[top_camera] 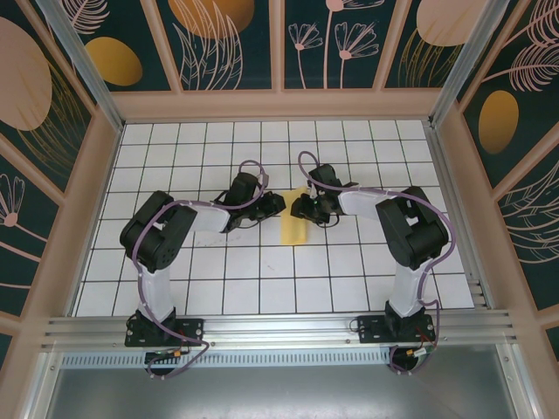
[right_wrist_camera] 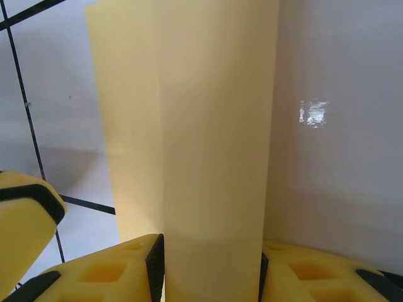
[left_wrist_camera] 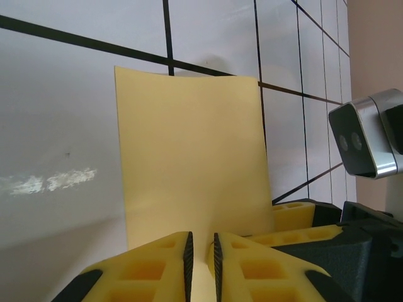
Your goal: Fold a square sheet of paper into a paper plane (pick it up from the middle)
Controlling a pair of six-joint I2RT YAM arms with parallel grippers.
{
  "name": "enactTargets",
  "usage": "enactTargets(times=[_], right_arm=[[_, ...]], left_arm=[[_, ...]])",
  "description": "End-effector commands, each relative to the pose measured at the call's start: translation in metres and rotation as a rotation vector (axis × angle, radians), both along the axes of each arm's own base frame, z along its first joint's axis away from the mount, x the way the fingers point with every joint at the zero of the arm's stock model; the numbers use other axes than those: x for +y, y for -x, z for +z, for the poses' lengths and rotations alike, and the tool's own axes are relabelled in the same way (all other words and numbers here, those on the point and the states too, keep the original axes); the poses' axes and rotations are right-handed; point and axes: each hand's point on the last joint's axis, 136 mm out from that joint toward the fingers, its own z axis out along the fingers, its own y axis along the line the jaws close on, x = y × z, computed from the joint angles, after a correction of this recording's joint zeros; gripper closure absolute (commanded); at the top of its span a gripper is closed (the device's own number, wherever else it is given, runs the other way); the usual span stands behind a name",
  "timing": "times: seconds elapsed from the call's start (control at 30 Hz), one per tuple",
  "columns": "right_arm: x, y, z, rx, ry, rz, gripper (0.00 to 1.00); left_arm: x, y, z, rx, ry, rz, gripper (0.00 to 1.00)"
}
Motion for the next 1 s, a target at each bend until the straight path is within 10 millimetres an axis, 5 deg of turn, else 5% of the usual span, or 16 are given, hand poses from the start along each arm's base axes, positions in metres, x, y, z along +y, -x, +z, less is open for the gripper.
enactTargets(times=[0.0, 0.4, 0.97], right_arm=[[-0.049, 0.056, -0.112, 0.207, 0.276, 0.011, 0.59], [-0.05, 0.057, -0.115, 0.212, 0.277, 0.009, 0.59], [-0.043, 0.051, -0.107, 0.19, 0.247, 0.006, 0.59]], left_arm=[[-0.006, 0.004, -0.012, 0.047, -0.017, -0.018, 0.85], [-0.009, 0.001, -0.027, 0.102, -0.077, -0.011, 0.93], [0.011, 0.007, -0.062, 0.201, -0.23, 0.037, 0.97]])
